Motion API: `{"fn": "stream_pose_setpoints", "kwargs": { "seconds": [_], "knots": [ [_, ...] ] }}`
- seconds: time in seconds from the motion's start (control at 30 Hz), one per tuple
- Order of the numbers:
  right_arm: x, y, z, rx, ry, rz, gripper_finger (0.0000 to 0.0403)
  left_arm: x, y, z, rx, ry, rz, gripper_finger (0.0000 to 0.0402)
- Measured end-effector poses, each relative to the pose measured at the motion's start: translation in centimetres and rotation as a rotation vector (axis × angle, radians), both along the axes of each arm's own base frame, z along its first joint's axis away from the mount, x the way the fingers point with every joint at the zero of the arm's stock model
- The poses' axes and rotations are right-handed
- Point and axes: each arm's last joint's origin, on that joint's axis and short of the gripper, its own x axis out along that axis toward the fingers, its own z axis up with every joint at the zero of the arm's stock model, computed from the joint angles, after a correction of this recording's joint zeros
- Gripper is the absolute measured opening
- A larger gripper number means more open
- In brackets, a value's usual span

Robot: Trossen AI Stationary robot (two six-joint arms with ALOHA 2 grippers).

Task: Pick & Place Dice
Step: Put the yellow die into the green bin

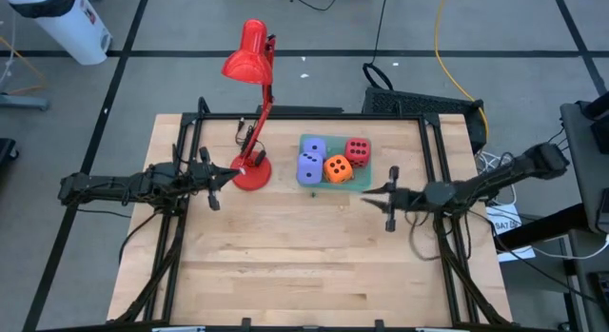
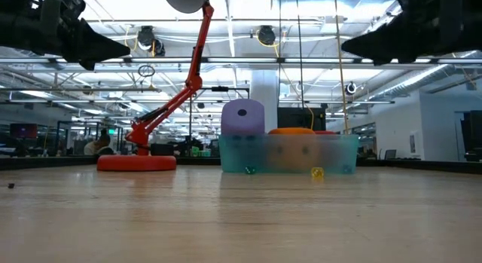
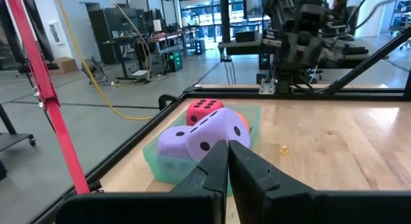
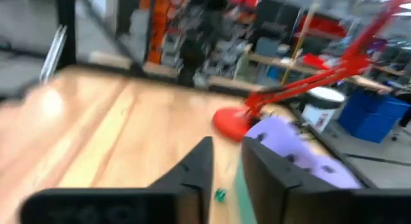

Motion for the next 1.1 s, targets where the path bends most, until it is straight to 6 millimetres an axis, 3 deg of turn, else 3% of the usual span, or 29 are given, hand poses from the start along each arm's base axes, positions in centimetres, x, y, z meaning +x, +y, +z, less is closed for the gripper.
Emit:
{"fn": "stream_pose_setpoints", "kwargs": {
  "seconds": [0.17, 0.43, 0.7, 1.1],
  "knots": [
    [2.6, 2.3, -0.7, -0.041, 0.117, 0.07, 0.0141, 0.0, 0.0, -0.1, -0.001, 0.006, 0.0, 0.0026],
    [4.9, 3.6, -5.9, 0.061, 0.264, -0.109, 0.0221, 0.0, 0.0, -0.1, -0.003, 0.014, -0.001, 0.0026],
    [5.4, 3.5, -11.2, 0.181, 0.361, -0.303, 0.0223, 0.0, 0.0, -0.2, -0.01, 0.016, -0.001, 0.0026],
    [8.6, 3.9, -12.5, 0.197, 0.323, -0.375, 0.0223, 0.0, 0.0, -0.2, -0.027, 0.012, -0.001, 0.0026]
  ]
}}
